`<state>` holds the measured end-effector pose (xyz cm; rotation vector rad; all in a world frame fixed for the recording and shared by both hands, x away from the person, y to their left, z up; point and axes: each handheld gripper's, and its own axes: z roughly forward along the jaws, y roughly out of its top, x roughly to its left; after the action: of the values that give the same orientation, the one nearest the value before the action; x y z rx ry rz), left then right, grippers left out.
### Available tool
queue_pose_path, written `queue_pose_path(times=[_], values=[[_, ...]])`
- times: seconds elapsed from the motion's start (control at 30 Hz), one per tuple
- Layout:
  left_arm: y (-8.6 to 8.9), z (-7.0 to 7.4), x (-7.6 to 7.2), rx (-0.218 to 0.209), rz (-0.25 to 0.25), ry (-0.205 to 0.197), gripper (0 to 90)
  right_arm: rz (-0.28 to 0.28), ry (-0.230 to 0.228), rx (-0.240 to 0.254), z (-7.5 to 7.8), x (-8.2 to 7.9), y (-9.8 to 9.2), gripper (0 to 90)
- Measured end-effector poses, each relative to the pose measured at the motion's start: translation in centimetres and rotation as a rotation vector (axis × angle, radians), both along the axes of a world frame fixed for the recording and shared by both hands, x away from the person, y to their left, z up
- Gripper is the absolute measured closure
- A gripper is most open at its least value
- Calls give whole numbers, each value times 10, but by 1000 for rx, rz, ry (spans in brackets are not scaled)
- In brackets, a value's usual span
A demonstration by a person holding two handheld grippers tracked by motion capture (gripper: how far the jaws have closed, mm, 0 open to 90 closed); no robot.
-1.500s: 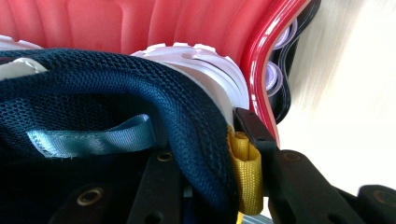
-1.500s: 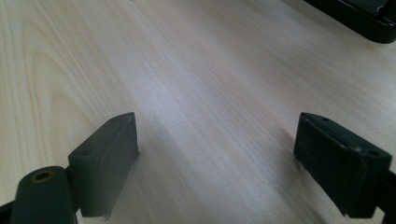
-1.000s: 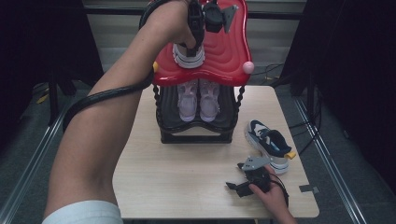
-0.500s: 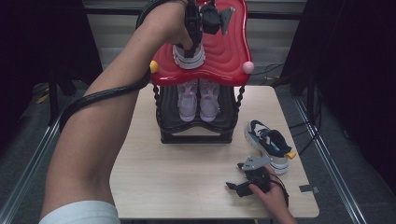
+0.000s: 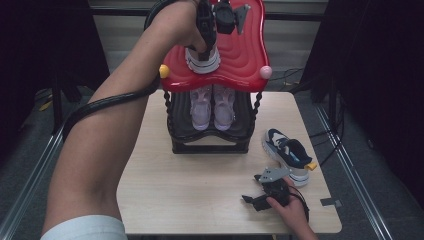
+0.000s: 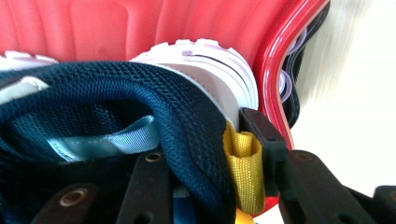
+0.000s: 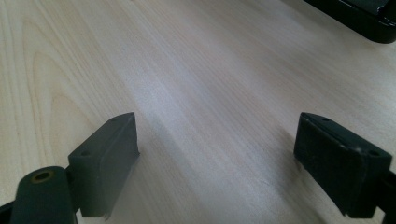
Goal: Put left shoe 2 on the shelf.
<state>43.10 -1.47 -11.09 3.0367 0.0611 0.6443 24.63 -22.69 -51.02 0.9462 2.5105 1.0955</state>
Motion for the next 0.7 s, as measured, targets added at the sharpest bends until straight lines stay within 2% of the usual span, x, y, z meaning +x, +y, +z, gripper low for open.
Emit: queue_pose_path(times=[0.17, 0.33, 0.47, 0.6, 0.7], values=[[0, -3, -2, 34, -39, 3, 673, -1, 0, -1, 0, 0, 0, 132], [1, -2, -3, 56, -55, 2, 673, 0, 0, 0, 0, 0, 0, 132], [4, -2, -3, 26, -40, -6, 656, 1, -1, -2, 0, 0, 0, 132], [6, 0, -2, 12, -19, -21, 598, 0, 0, 0, 0, 0, 0, 132], [7, -1, -2, 5, -18, -18, 594, 0, 0, 0, 0, 0, 0, 132]])
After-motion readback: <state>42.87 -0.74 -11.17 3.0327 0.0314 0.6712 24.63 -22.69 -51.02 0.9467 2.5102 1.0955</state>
